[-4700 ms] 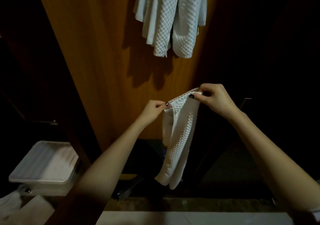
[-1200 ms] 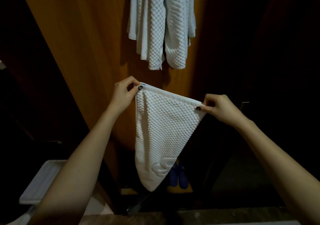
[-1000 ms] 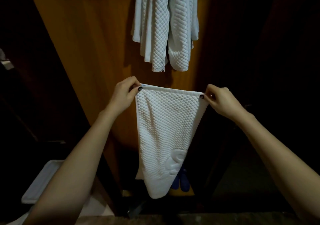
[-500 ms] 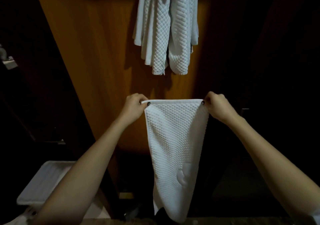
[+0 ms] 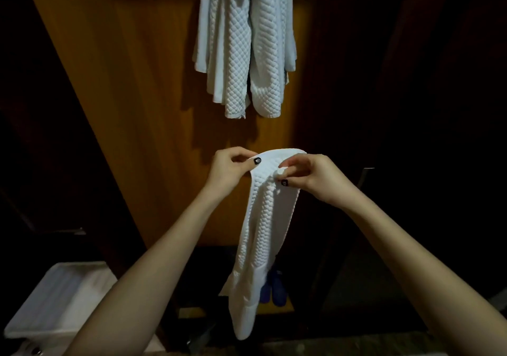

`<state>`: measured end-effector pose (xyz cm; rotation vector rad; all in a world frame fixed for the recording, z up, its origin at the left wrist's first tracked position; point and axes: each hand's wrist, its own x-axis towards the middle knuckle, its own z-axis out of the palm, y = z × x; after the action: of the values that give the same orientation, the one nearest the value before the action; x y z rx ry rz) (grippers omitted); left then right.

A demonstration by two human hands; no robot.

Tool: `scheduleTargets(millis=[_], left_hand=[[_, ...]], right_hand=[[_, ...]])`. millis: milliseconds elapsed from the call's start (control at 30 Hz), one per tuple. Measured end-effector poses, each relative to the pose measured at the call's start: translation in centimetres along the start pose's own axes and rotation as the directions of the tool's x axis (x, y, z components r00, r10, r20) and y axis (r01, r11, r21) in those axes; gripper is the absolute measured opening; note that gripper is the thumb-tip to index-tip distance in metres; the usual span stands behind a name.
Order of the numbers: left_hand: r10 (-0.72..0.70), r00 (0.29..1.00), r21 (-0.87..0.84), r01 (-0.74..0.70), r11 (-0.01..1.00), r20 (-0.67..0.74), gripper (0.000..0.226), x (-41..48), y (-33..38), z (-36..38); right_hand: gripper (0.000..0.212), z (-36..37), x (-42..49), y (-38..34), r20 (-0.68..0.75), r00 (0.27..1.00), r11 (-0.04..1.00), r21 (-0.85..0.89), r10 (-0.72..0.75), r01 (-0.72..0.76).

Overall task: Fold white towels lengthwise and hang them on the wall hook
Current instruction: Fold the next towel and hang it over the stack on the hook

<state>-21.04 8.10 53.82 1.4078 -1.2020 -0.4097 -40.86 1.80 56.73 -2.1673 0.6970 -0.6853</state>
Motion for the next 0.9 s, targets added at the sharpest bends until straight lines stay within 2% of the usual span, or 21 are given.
scheduleTargets(millis=[133,267,333,500,567,733,833,900], left_hand=[[0.045,0.998,-0.156,-0.038,0.987,0.043,0.017,-0.2,0.9,-0.2],[0.037,0.995,-0.299,-0.007,0.954,0.095,0.016,-0.3,1.7,-0.7],[0.030,0.992,-0.385,0.021,0.923,0.126,0.011,-0.4,2.0,-0.7],[-0.001,0.965,-0.505,0.139,0.852,0.263,0.023,-0.6,1.5,-1.4],[0.003,0.962,-0.520,0.146,0.842,0.274,0.027,-0.7,1.5,-1.7],[0.057,0.977,-0.481,0.051,0.875,0.207,0.025,-1.3,2.4,-1.4],[0.131,0.980,-0.415,-0.057,0.908,0.152,0.036,-1.0,3.1,-0.9],[0.125,0.986,-0.410,-0.067,0.909,0.115,0.036,-0.5,3.7,-0.8]], right_hand=[[0.007,-0.1,0.3,-1.5,-0.070,0.985,0.982,-0.117,-0.155,0.147],[0.010,-0.2,1.4,-2.9,-0.118,0.937,0.911,-0.300,-0.330,0.283],[0.011,0.0,1.9,-3.3,-0.095,0.935,0.900,-0.319,-0.342,0.297],[0.012,0.4,2.3,-3.4,-0.146,0.941,0.932,-0.247,-0.305,0.264],[0.009,0.4,2.3,-3.4,-0.155,0.944,0.942,-0.216,-0.292,0.256],[0.007,0.3,2.6,-3.8,-0.175,0.939,0.941,-0.218,-0.297,0.257],[0.009,0.1,2.7,-4.1,-0.194,0.911,0.905,-0.304,-0.364,0.296],[0.018,-0.7,2.9,-3.9,-0.183,0.918,0.878,-0.405,-0.350,0.254]])
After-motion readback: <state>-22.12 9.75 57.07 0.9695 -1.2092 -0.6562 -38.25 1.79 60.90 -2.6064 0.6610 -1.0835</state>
